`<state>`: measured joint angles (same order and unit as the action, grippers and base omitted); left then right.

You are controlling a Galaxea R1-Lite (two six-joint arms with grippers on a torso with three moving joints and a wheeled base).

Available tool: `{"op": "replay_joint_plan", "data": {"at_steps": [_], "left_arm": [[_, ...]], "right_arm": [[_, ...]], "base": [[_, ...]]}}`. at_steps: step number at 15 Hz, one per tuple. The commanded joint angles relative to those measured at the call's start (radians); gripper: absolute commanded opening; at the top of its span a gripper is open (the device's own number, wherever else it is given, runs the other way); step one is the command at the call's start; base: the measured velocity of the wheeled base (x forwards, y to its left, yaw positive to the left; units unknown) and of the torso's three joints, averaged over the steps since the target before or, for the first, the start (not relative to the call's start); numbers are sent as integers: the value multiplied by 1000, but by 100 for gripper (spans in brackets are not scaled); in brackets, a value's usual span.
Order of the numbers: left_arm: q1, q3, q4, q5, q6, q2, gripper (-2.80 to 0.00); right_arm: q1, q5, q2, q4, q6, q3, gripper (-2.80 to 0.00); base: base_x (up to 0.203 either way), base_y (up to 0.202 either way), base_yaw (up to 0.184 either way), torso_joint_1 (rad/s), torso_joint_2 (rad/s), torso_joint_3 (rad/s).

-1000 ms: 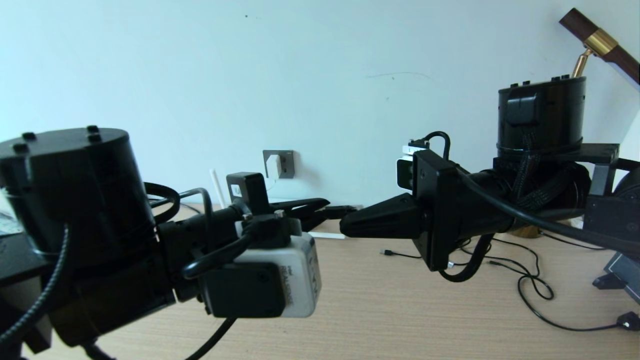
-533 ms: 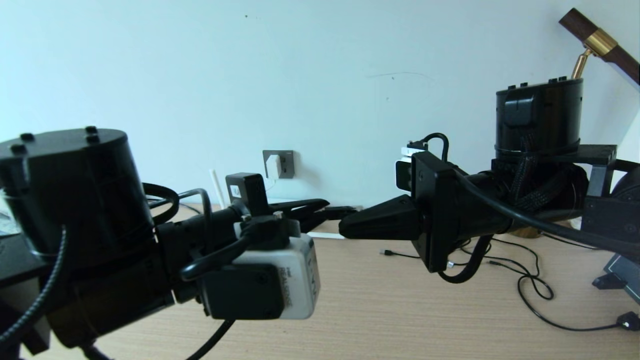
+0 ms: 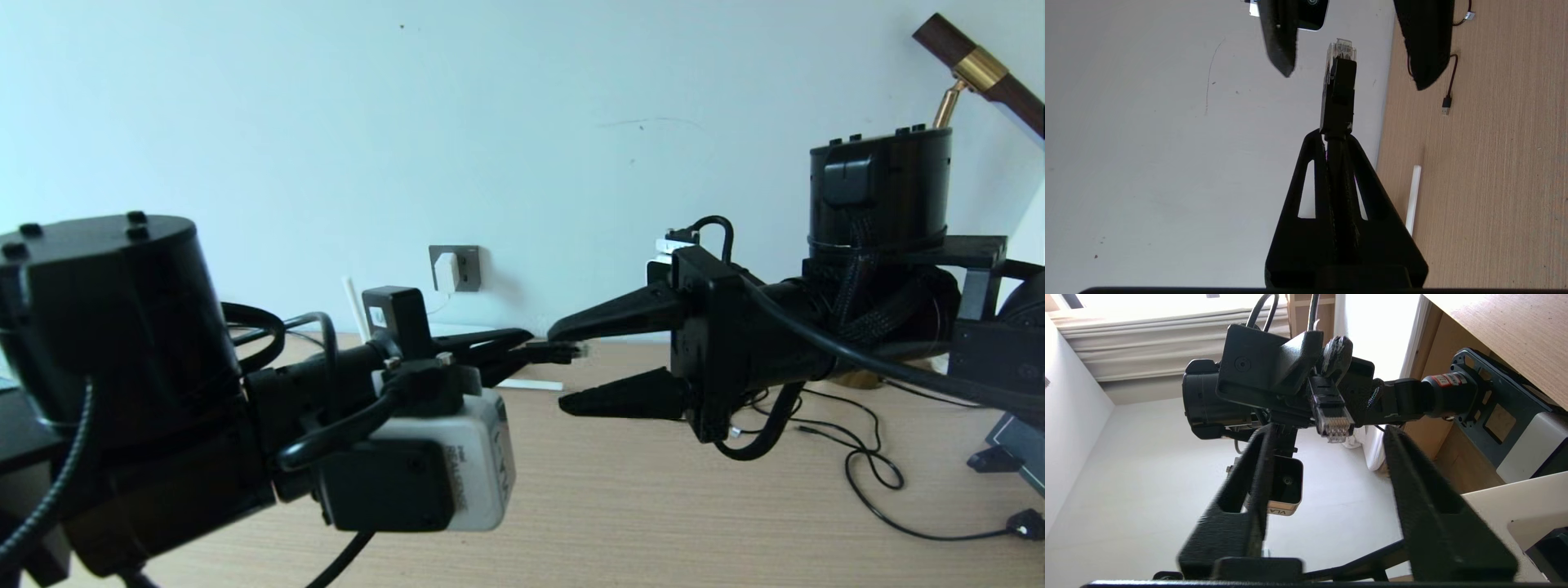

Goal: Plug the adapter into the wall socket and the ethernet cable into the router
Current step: Hand it to the other hand

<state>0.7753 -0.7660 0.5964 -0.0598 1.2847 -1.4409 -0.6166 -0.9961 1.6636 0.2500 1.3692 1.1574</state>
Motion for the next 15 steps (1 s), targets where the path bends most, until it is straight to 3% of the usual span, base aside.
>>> {"op": "replay_joint_plan", "data": {"at_steps": [1,8,9,15], "left_arm": [[1,10,3,0,7,13,-280],[1,22,3,0,7,22,-280],[1,20,3,0,7,19,-280],[2,15,3,0,7,11,-280]], "right_arm": [[0,-6,7,3,8,2,0],[1,1,15,17,11,4,0],[0,1,15,17,13,4,-280],[0,1,22,18,13,7,-280]], "base": [[0,0,0,0,0,0],[0,0,0,0,0,0],[0,0,0,0,0,0],[0,0,0,0,0,0]]}}
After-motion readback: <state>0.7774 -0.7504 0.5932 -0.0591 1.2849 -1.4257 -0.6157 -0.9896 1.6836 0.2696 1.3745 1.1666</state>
